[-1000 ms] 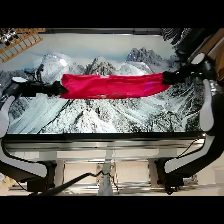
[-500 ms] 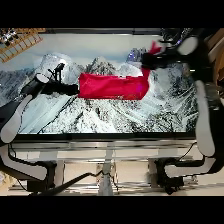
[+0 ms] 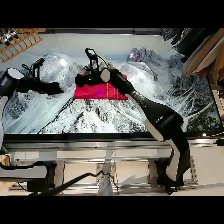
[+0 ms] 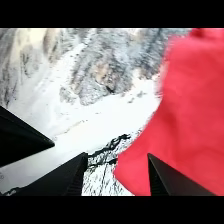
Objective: Fold the clothes and pants, and hang the long-sleeved shirts on hangers.
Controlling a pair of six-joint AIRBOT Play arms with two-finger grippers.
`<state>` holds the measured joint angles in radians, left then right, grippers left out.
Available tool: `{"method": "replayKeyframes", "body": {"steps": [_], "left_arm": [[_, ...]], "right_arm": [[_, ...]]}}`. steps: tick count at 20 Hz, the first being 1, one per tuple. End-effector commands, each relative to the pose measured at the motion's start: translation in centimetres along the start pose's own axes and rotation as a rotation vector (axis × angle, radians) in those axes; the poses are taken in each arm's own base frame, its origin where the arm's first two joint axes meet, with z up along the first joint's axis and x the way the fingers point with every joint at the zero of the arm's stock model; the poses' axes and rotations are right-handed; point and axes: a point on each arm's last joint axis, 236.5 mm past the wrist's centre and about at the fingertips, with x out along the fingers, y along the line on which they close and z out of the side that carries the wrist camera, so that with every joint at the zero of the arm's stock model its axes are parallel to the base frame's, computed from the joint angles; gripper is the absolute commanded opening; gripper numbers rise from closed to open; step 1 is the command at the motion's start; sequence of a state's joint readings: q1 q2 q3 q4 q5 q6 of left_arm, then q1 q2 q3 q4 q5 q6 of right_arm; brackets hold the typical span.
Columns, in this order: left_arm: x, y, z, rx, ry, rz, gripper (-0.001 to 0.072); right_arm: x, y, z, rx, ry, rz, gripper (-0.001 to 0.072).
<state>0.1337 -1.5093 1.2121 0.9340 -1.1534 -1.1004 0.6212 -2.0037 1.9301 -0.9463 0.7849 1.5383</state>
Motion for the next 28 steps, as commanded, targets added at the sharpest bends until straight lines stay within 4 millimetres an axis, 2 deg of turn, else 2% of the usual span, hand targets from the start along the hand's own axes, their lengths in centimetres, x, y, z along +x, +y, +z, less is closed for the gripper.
{"method": "replayKeyframes", "body": {"steps": [1,3,6,7,8,9,10,11,15,18,20,25,26,27,28], "left_arm": [[-0.7,0.3,-0.7,0.003,0.024,0.010,0.0008],[-0.7,0.2,-0.9,0.003,0.033,0.005,0.0008],[-0.7,-0.1,-1.6,0.003,0.064,-0.007,0.0008],[-0.7,-0.2,-1.8,0.004,0.070,-0.010,0.0009],[-0.7,-0.2,-1.8,0.003,0.072,-0.011,0.0008],[-0.7,-0.2,-1.8,-0.009,0.071,-0.011,0.0008],[-0.7,-0.4,-1.8,-0.025,0.069,-0.017,0.0009],[-0.7,-0.7,-1.6,-0.030,0.064,-0.029,0.0008],[-0.7,-1.3,-1.4,-0.040,0.057,-0.054,0.0009],[-0.7,-1.4,-1.8,-0.040,0.071,-0.060,0.0008],[-0.8,-1.5,-1.8,-0.040,0.073,-0.062,0.0009],[-0.8,-1.5,-1.8,-0.040,0.073,-0.062,0.0009],[-0.8,-1.5,-1.9,-0.040,0.075,-0.063,0.0009],[-0.8,-1.6,-2.0,-0.039,0.082,-0.066,0.0009],[-0.8,-1.7,-2.3,-0.039,0.091,-0.071,0.0009]], "right_arm": [[-4.3,-3.3,-0.9,-0.051,0.169,-0.087,0.0448],[-11.0,-9.0,-1.0,0.002,0.248,-0.217,0.0448],[-20.2,-16.0,-1.9,0.166,0.251,-0.293,0.0452],[-22.2,-17.8,-3.0,0.212,0.245,-0.286,0.0477],[-23.8,-19.5,-4.7,0.281,0.245,-0.257,0.0547],[-24.3,-20.6,-6.3,0.354,0.241,-0.193,0.0595],[-24.2,-21.5,-7.3,0.422,0.214,-0.100,0.0618],[-23.5,-22.5,-7.5,0.473,0.150,-0.016,0.0653],[-19.5,-24.6,-5.9,0.519,-0.011,0.219,0.0654],[-16.6,-26.2,-5.6,0.509,0.017,0.239,0.0654],[-15.3,-25.4,-4.9,0.470,0.052,0.274,0.0651],[-11.6,-25.0,-7.4,0.430,0.257,0.126,0.0617],[-11.2,-24.5,-7.4,0.425,0.271,0.120,0.0572],[-11.0,-24.2,-7.1,0.419,0.266,0.117,0.0484],[-10.9,-23.9,-6.7,0.409,0.259,0.121,0.0283]]}}
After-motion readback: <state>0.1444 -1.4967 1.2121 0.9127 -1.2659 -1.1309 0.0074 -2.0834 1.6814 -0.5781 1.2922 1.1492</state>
